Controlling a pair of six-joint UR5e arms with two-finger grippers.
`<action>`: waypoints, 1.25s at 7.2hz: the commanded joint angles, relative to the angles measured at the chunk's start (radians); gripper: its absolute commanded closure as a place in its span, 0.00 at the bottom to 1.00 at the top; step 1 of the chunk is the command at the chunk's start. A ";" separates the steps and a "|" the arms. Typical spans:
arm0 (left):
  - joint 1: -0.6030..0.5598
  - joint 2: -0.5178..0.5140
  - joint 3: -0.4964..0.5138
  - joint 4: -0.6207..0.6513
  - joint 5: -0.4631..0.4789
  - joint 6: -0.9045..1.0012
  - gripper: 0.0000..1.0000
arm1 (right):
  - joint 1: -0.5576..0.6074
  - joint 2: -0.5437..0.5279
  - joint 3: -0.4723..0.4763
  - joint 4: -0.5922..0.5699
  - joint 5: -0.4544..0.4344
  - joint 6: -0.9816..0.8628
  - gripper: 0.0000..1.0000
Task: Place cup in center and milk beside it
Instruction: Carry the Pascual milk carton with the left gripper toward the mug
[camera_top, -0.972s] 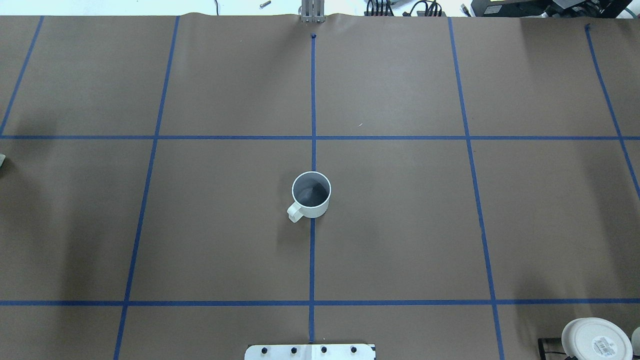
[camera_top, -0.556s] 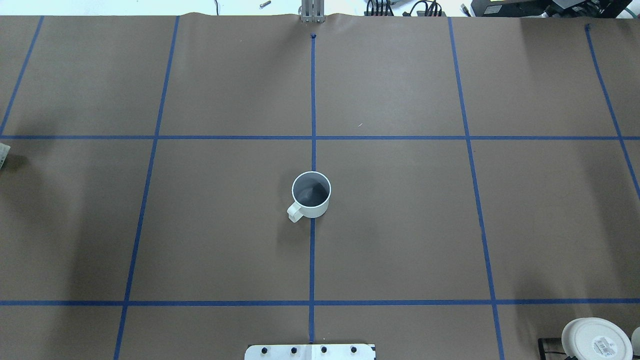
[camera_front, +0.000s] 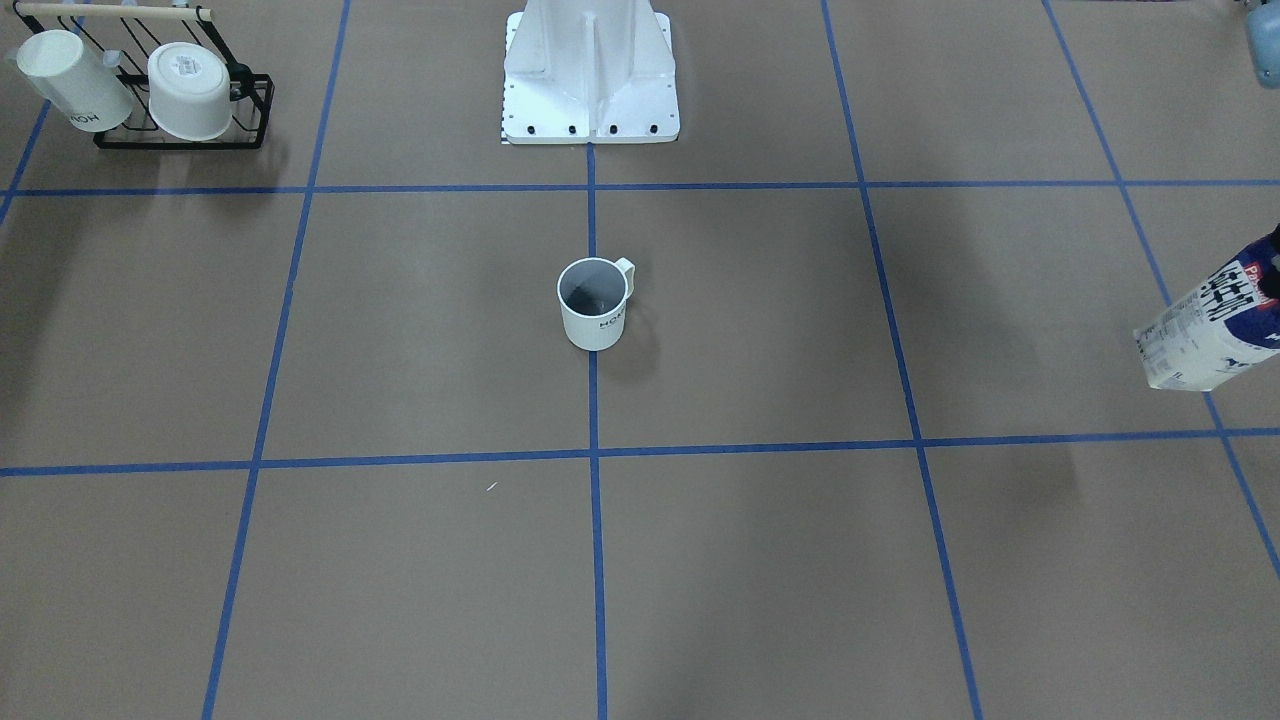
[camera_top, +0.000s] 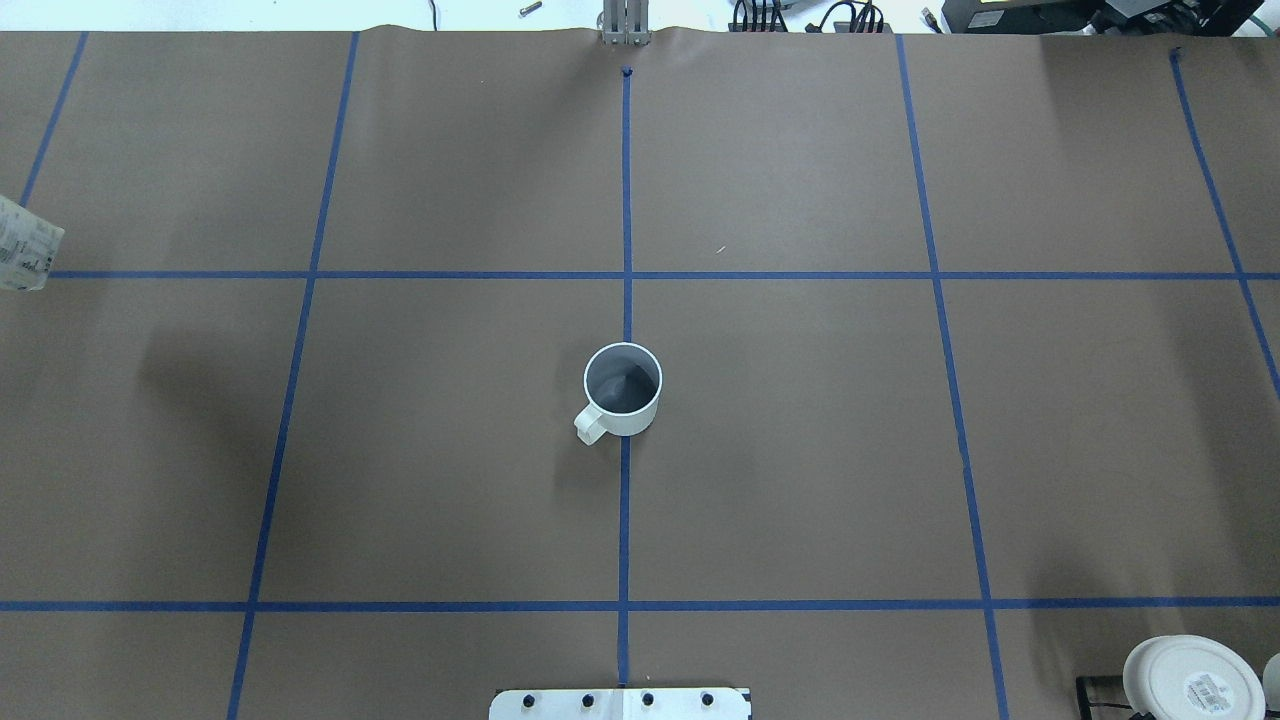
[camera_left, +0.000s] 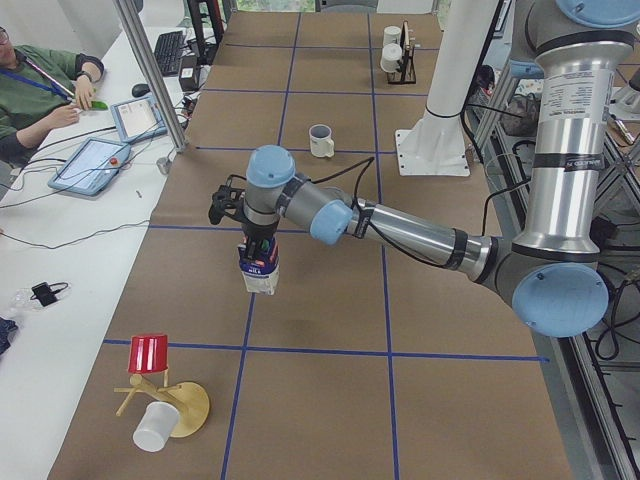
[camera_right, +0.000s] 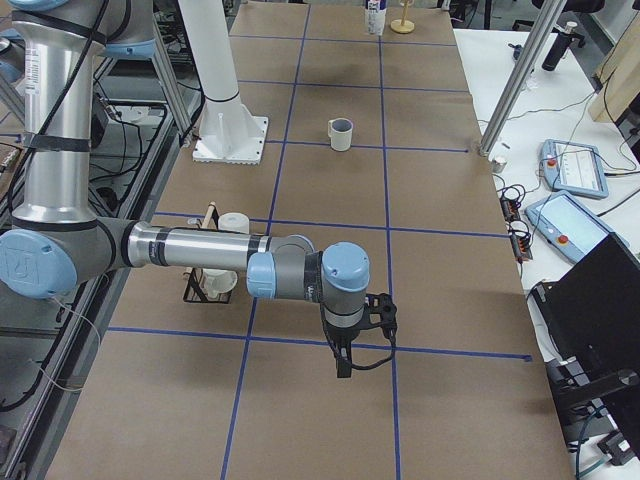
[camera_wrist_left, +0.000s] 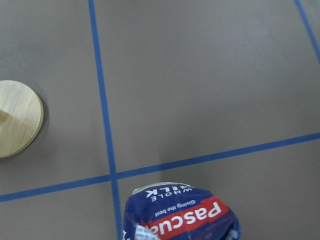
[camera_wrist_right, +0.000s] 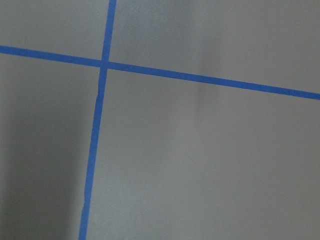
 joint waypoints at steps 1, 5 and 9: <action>0.164 -0.118 -0.027 0.030 0.076 -0.228 1.00 | 0.001 -0.004 -0.001 -0.001 0.000 0.000 0.00; 0.494 -0.489 -0.082 0.421 0.271 -0.539 1.00 | 0.001 -0.004 -0.010 -0.001 0.000 0.000 0.00; 0.754 -0.603 -0.040 0.423 0.405 -0.732 1.00 | -0.001 -0.004 -0.015 -0.001 0.000 0.001 0.00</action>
